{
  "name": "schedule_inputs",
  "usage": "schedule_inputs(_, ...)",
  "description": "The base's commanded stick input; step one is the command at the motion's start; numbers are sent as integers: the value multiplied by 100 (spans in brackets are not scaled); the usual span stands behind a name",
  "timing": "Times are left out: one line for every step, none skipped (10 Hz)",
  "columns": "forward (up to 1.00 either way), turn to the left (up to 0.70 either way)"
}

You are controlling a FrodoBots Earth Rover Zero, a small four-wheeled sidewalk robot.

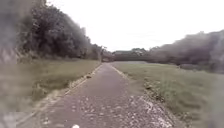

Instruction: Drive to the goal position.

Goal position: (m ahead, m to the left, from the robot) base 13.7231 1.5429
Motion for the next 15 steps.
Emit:
schedule_inputs(100,4)
schedule_inputs(100,4)
schedule_inputs(100,4)
schedule_inputs(100,4)
schedule_inputs(100,4)
schedule_inputs(100,4)
schedule_inputs(100,4)
schedule_inputs(100,3)
schedule_inputs(100,2)
schedule_inputs(100,0)
schedule_inputs(100,0)
schedule_inputs(100,0)
schedule_inputs(100,0)
schedule_inputs(100,0)
schedule_inputs(100,0)
